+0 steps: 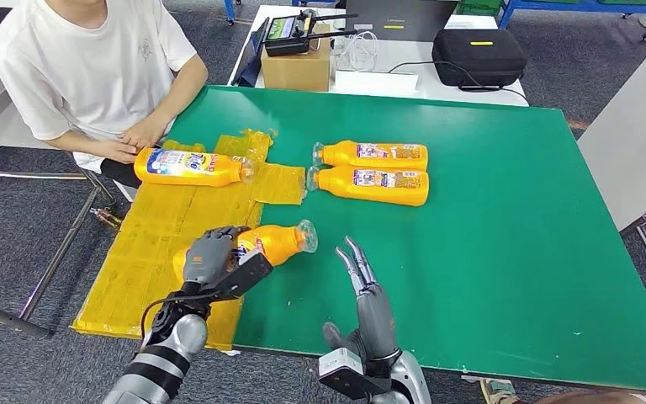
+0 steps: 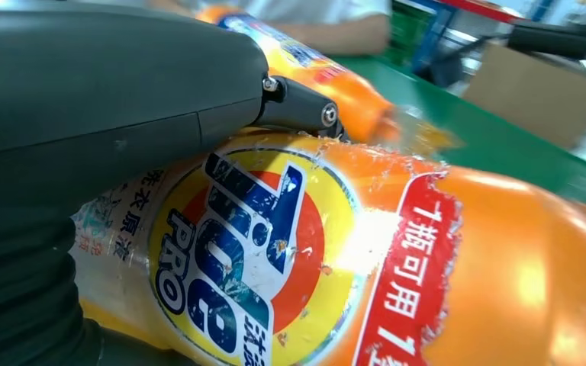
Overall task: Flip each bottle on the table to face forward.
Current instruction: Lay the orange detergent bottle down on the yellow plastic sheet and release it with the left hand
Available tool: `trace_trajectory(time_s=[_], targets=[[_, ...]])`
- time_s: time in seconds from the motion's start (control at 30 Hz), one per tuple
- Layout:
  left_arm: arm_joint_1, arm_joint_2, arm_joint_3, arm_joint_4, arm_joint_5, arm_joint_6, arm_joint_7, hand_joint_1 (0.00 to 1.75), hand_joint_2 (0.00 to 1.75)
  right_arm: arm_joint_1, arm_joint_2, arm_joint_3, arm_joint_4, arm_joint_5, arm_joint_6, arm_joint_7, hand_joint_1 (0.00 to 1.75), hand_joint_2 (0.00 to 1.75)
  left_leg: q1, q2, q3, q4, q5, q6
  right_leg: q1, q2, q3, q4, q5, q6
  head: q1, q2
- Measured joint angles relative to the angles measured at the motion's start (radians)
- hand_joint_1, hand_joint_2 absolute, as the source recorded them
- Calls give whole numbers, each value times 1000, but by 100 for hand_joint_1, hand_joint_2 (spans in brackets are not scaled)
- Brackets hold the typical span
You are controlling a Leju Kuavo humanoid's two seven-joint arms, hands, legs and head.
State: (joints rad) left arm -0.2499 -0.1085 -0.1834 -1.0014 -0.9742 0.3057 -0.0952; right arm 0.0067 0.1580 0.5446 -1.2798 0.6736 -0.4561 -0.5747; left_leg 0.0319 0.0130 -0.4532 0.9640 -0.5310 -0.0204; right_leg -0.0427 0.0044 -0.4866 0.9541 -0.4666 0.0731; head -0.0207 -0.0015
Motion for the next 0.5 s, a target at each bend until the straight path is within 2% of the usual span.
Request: trace_trajectory(time_s=[0.2,0.5], targets=[[-64,29,22,95,-21,6,12,175,175,0,0,-2,0,-4,4,0,0,0,0,0,1,0,0,0,0,0,1,0,0,0,0,0],[-89,38,24,139,-33,8,20,175,175,0,-1,-2,0,-9,5,0,0,0,0,0,5,0,0,0,0,0,5,0,0,0,0,0]])
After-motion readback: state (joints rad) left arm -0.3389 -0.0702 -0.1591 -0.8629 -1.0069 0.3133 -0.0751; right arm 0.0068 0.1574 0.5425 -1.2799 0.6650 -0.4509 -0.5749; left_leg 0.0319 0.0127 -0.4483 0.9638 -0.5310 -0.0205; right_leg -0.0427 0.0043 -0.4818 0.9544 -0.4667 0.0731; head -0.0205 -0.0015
